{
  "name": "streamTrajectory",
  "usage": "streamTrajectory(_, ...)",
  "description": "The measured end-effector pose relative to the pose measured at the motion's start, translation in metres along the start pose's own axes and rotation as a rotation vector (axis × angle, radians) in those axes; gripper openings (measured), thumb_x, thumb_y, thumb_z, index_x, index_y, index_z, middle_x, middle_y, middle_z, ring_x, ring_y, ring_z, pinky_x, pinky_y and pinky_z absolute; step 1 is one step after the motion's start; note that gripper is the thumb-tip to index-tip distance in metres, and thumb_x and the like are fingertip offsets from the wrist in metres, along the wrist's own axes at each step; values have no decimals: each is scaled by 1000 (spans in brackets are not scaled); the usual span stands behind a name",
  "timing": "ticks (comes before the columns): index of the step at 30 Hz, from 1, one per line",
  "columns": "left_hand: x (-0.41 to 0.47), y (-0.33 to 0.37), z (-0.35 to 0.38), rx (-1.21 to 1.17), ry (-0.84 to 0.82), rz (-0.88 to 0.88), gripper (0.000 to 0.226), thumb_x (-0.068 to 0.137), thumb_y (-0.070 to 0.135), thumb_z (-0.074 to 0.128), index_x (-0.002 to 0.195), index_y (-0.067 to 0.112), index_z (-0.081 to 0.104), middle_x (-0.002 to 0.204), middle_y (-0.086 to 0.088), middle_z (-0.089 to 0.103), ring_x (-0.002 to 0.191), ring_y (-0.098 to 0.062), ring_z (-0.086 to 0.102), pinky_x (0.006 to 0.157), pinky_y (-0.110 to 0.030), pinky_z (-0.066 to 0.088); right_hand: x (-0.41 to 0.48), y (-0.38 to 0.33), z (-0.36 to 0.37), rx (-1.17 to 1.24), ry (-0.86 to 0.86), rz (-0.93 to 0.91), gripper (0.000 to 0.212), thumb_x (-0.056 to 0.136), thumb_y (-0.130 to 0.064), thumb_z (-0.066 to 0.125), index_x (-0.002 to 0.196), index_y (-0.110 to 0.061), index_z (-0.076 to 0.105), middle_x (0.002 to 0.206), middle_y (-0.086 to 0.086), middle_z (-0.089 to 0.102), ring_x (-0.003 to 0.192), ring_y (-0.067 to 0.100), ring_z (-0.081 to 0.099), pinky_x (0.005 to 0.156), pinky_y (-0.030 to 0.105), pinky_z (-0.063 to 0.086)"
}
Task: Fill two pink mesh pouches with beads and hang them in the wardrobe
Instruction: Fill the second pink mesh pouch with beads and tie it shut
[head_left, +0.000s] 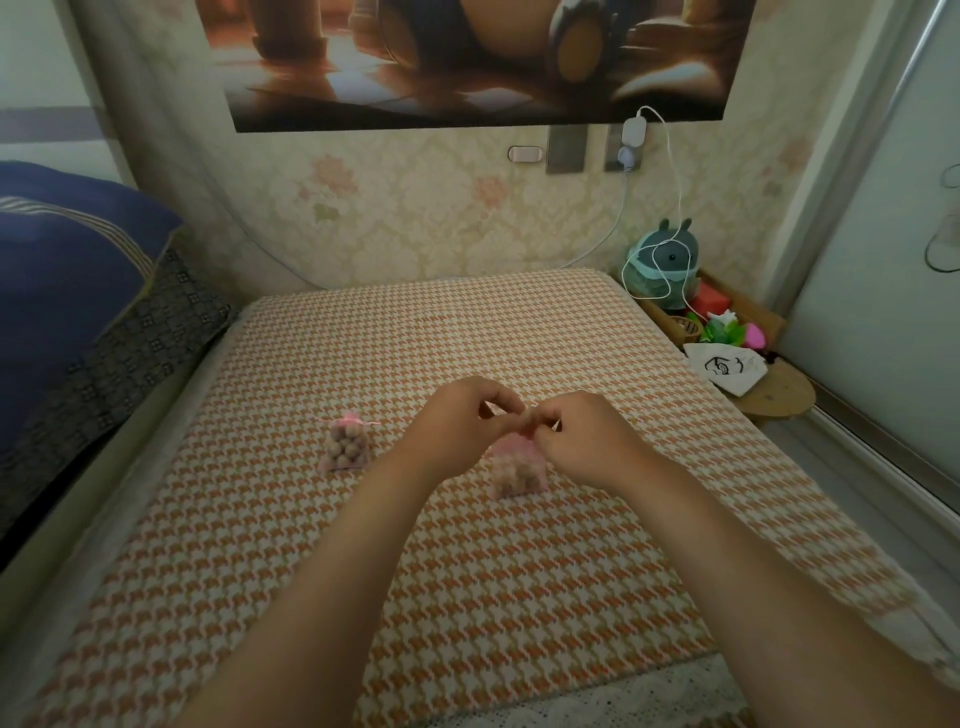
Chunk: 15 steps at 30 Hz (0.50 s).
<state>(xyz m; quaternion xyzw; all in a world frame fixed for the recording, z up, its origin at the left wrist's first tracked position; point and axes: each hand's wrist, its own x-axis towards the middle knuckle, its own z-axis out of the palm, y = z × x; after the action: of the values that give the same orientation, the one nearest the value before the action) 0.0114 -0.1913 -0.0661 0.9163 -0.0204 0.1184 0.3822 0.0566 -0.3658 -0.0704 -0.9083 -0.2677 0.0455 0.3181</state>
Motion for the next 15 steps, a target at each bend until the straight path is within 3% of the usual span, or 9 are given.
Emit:
streamTrajectory(5,-5,-1,4,154,2,-27,18,84,44,73,94,29,73,103,14,61,90,-3,58,77,-29,53,-4,-1,-1,-6,-23,0,28,95,-19,56,98,-33,80,71,2,73,47,13,49,51,36,45)
streamTrajectory(10,-6,8,-4,195,-120,-75,17,89,39,68,102,30,75,102,16,70,86,-1,62,74,-24,52,-5,-2,-3,-13,1,-2,25,96,-24,58,106,-29,80,88,-4,78,59,16,66,64,43,61)
streamTrajectory(12,-7,9,-4,214,-126,-118,16,92,36,63,92,29,77,84,12,72,72,-6,63,66,-26,51,-4,1,-2,2,3,-1,25,96,-27,57,105,-30,80,86,-6,78,68,22,72,69,47,63)
streamTrajectory(15,-7,12,-3,194,-53,-177,38,91,32,61,58,13,63,49,3,49,45,-16,41,51,-31,38,-3,2,0,35,-8,-6,25,93,-32,57,102,-33,80,83,-10,78,75,25,74,73,51,62)
